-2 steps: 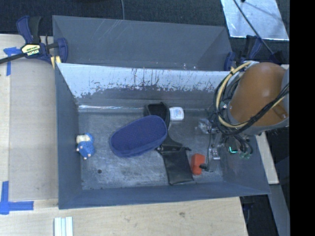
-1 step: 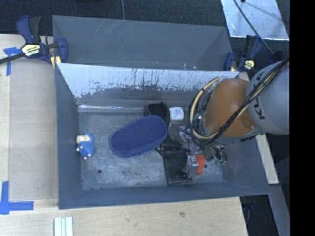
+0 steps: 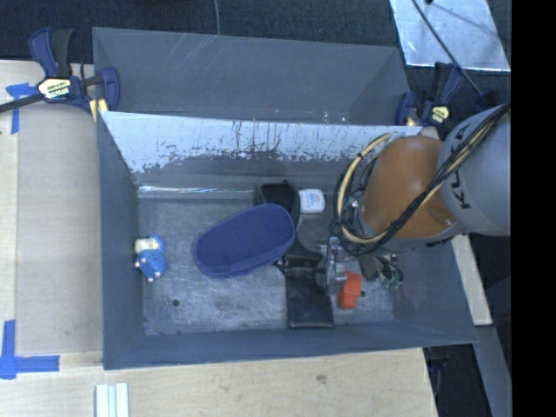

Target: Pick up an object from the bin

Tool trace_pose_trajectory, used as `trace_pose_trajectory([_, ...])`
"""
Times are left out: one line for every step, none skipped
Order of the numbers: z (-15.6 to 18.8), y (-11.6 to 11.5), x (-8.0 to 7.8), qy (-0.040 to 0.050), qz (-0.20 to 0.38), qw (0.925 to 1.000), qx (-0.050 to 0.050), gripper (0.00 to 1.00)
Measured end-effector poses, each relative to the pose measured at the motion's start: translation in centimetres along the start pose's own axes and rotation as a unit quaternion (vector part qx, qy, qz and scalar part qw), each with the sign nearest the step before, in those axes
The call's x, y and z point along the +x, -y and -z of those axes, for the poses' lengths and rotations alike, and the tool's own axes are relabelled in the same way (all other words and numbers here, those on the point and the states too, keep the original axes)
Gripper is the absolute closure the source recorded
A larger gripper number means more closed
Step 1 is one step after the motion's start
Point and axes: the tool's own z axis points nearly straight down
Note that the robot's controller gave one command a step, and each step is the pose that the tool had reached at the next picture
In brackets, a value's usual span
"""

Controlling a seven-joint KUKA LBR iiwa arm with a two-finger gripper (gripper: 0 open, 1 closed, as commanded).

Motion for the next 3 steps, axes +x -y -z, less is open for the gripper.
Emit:
trace_pose_trajectory([0.0,0.1,3.5,-0.0017,0.007,1.0000,0.000,1.00])
trace_pose_trajectory([12.6,2.3,1.3,0.0037,0.018,0.9998,0.001,1.00])
trace_pose_trajectory([21.8,4.0,-3.5,0.0022,0.206,0.9785,0.001,1.00])
